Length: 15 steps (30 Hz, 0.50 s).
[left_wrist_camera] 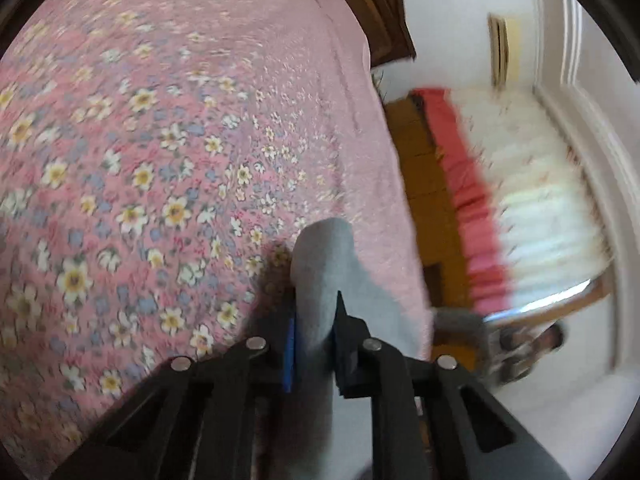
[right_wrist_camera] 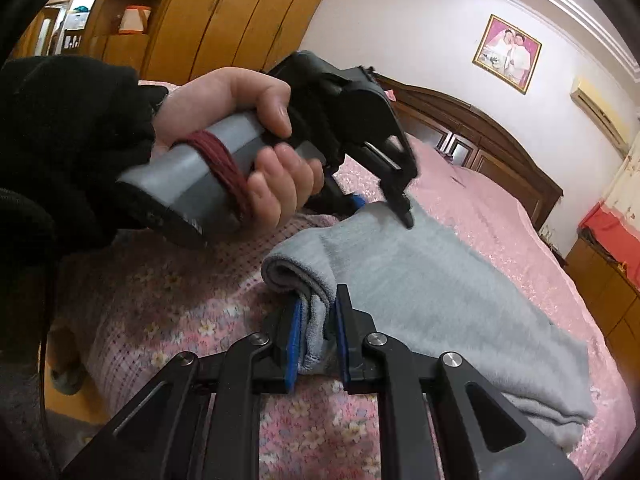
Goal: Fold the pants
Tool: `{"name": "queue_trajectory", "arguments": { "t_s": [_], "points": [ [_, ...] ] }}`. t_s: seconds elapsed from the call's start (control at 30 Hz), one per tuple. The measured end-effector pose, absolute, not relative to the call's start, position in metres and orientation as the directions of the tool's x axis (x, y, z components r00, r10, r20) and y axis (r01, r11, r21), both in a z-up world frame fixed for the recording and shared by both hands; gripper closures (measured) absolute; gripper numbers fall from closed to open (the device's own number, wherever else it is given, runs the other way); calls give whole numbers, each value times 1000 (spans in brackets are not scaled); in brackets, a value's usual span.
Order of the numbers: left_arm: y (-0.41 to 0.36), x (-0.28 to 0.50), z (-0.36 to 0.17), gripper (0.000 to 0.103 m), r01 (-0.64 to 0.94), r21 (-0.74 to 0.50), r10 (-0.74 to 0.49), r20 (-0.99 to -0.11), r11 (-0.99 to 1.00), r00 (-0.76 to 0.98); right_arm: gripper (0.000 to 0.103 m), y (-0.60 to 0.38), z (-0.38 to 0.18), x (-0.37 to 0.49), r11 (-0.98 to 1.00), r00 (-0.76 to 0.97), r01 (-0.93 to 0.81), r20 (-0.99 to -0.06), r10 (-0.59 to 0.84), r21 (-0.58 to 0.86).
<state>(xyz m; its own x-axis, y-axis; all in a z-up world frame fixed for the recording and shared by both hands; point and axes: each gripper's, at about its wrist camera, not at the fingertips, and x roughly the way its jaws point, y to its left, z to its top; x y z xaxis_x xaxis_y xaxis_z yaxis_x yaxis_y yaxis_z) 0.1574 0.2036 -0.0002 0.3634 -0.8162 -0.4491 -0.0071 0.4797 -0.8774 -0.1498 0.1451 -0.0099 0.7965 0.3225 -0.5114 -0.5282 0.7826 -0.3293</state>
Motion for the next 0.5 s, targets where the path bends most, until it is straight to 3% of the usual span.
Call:
{"name": "queue_trajectory", "arguments": {
  "t_s": [0.27,0.5],
  "points": [
    [237,173,59,91,104,-770,-733,-545,630,408,91,186,21,-126,760,803,-545,-480,354,-353],
    [333,152,43,90,-16,-772,-688,-575,635,443,91,251,23,-120,707,749,-628,-500,436,-325]
  ]
}}
